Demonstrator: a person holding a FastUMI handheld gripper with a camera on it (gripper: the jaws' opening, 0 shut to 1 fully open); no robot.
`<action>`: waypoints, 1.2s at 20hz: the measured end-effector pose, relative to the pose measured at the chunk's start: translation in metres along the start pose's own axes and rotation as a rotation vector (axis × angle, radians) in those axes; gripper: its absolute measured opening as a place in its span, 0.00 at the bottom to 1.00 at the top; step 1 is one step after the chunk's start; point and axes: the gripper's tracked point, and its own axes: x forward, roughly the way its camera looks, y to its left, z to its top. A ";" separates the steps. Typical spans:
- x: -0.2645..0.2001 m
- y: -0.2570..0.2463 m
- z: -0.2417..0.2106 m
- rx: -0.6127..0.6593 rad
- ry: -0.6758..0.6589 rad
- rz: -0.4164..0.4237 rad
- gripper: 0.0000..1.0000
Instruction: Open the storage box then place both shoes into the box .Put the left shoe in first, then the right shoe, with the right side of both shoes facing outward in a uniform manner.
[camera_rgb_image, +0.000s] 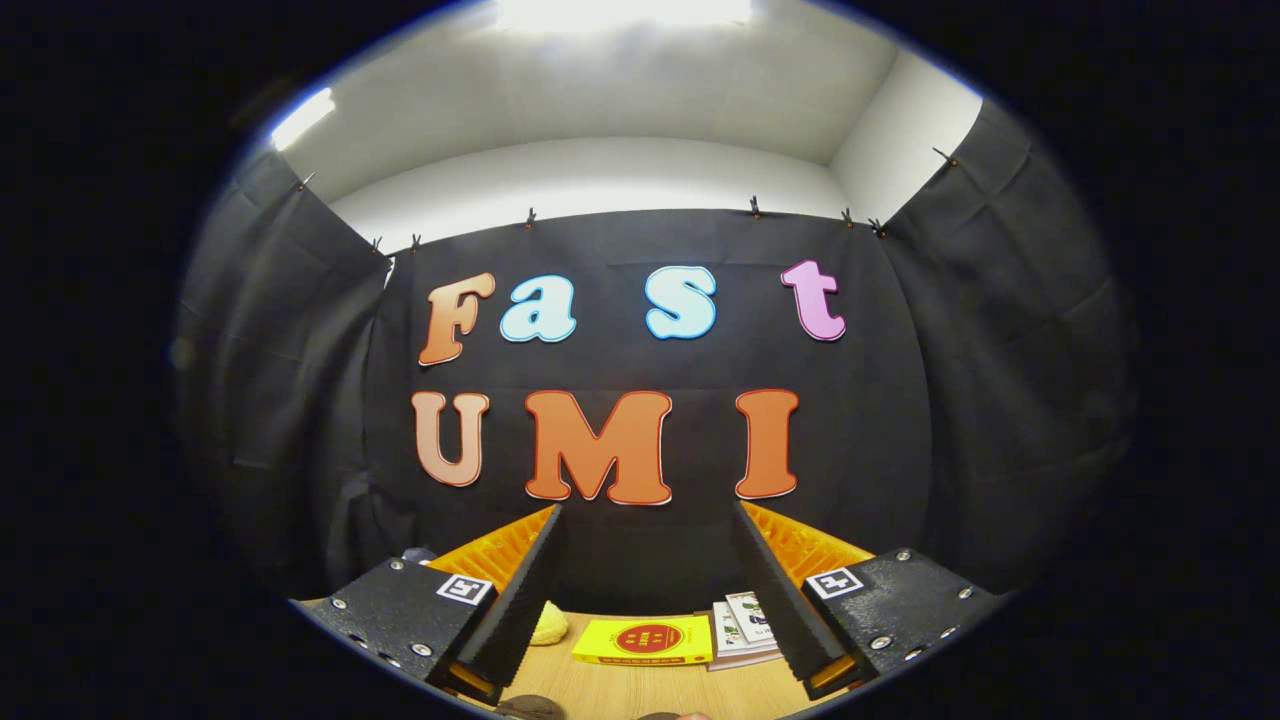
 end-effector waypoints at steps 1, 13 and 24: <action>-0.001 0.002 0.001 -0.006 0.000 0.004 0.98; -0.012 0.051 -0.022 0.004 0.054 0.112 0.98; -0.046 0.169 -0.129 0.203 0.394 0.421 0.98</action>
